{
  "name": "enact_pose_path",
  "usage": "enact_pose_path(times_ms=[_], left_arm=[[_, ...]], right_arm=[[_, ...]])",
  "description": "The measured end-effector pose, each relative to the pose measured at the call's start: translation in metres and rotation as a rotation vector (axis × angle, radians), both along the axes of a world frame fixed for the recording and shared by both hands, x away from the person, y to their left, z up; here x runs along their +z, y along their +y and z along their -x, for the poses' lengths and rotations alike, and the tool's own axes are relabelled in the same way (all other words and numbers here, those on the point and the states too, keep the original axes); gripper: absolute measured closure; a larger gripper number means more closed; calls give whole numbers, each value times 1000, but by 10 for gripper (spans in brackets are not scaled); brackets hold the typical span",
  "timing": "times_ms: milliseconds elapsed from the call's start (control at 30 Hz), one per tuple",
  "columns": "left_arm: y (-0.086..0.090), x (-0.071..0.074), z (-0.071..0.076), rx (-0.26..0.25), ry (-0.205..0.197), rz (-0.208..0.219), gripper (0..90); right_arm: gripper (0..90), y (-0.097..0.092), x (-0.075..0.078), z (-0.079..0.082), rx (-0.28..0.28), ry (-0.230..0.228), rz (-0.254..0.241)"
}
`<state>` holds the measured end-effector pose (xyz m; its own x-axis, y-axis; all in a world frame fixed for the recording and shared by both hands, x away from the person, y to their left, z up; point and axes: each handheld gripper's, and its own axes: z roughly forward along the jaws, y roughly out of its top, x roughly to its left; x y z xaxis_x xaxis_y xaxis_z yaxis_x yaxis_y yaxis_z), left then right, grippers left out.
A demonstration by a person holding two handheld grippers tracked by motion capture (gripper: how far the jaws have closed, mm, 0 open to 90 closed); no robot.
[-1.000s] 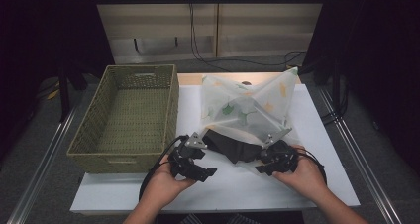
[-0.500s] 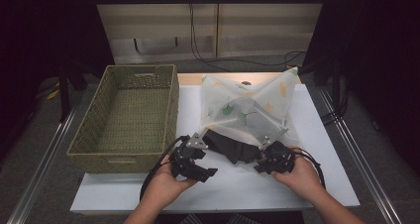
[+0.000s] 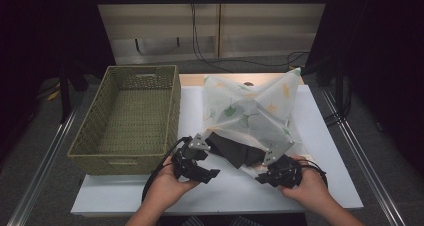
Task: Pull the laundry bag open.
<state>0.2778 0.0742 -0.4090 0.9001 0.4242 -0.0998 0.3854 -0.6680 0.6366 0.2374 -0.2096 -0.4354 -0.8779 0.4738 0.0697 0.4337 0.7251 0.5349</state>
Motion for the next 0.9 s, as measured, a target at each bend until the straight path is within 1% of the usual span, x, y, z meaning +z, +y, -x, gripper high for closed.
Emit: enact_pose_path(times_ms=[33, 67, 100, 133, 167, 200, 233, 267, 333, 367, 400, 433, 500, 533, 567, 600, 633, 667, 700, 733, 833, 867, 900], left_arm=[[-2, 0, 0, -3, 2, -5, 336], [-4, -1, 0, 0, -1, 0, 337], [-5, -1, 0, -10, 0, -9, 337], [-6, -1, 0, -8, -3, -3, 337], [-7, -1, 0, -5, 0, -7, 337], [-8, -2, 1, 11, 2, 9, 338], [-8, -2, 1, 18, 2, 18, 339], [-7, -1, -1, -5, -6, -4, 338], [-7, -2, -1, 11, -5, 0, 339], [-8, -3, 0, 33, -12, 16, 338], [-8, -3, -1, 31, -9, 17, 339], [-8, -2, -2, 24, -15, 2, 338], [-11, -3, -2, 62, -23, 22, 336], [-11, -2, -3, 71, -35, 14, 333], [-11, -1, -4, 91, -47, 9, 325], [-12, -1, -5, 111, -46, 12, 312], [-12, -2, -8, 118, -49, 18, 302], [-13, -1, -10, 111, -42, 12, 292], [-14, -3, -11, 120, -45, 13, 290], [-16, -5, -13, 125, -45, 6, 289], [-18, -8, -18, 141, -41, -11, 279], [-18, -9, -19, 151, -46, -15, 276], [-19, -10, -21, 151, -41, -13, 274]], right_arm=[[900, 1, 0, 3, 15, -18, 10], [900, 1, 1, 7, 16, -10, 18], [900, 1, 1, 9, 32, -15, 17], [900, 0, 1, 11, 42, -14, 15], [900, -1, 0, 13, 49, -12, 12], [900, -1, -1, 15, 54, 0, 3], [900, -1, -3, 17, 60, 6, 9], [900, -1, -4, 18, 68, 17, 18], [900, 0, -7, 20, 70, 24, 17], [900, -1, -8, 20, 68, 29, 13], [897, -1, -8, 19, 65, 32, 5], [878, -3, -6, 18, 71, 27, -8], [836, -5, -2, 18, 55, 33, -32], [823, -6, 1, 17, 54, 28, -41], [820, -8, 3, 17, 49, 26, -51], [812, -9, 6, 17, 43, 21, -55], [800, -10, 8, 17, 35, 21, -61], [791, -11, 11, 16, 30, 18, -68], [787, -12, 13, 16, 30, 12, -77], [781, -12, 16, 15, 29, 12, -94], [758, -14, 28, 15, 15, -17, -110], [740, -15, 33, 14, 13, -38, -116], [727, -15, 37, 13, 3, -56, -123]])
